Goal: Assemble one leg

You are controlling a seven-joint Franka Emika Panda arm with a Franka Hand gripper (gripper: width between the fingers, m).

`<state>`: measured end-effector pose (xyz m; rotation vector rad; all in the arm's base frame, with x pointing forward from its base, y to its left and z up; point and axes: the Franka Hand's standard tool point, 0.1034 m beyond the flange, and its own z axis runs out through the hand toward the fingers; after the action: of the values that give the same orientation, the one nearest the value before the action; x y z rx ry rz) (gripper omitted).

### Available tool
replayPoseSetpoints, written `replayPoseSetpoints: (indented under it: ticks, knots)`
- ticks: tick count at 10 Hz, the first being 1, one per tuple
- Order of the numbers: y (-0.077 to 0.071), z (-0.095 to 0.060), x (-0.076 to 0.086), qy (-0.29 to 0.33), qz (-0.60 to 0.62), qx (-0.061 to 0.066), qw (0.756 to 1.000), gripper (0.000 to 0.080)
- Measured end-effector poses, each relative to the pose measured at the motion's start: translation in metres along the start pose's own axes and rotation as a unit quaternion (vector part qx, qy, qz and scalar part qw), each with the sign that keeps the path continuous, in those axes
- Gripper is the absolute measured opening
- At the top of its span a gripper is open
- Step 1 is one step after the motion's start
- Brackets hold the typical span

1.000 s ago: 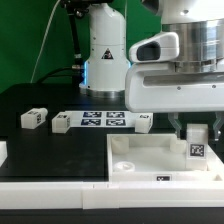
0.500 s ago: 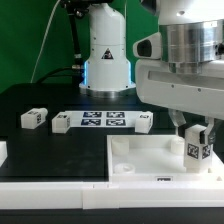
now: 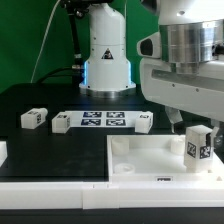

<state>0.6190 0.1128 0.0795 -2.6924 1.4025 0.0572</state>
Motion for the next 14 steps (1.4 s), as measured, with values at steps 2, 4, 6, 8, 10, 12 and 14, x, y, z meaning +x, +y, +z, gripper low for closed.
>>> replayPoseSetpoints:
  ticks: [2, 4, 6, 8, 10, 12, 14]
  knots:
    - [-0.005, 0.002, -0.012, 0.006, -0.155, -0.007, 0.988, 0.0642]
    - [-0.007, 0.005, -0.017, 0.006, -0.322, -0.016, 0.947, 0.0648]
    - [-0.006, 0.004, -0.013, -0.004, -0.478, -0.029, 0.878, 0.0649]
    - [-0.004, 0.004, -0.008, -0.005, -0.566, -0.031, 0.824, 0.0649]
    - [-0.003, 0.003, -0.007, -0.005, -0.573, -0.03, 0.819, 0.064]
    - [-0.003, 0.003, -0.007, -0.005, -0.563, -0.03, 0.826, 0.0463]
    - [-0.003, 0.003, -0.006, -0.005, -0.539, -0.03, 0.842, 0.0285]
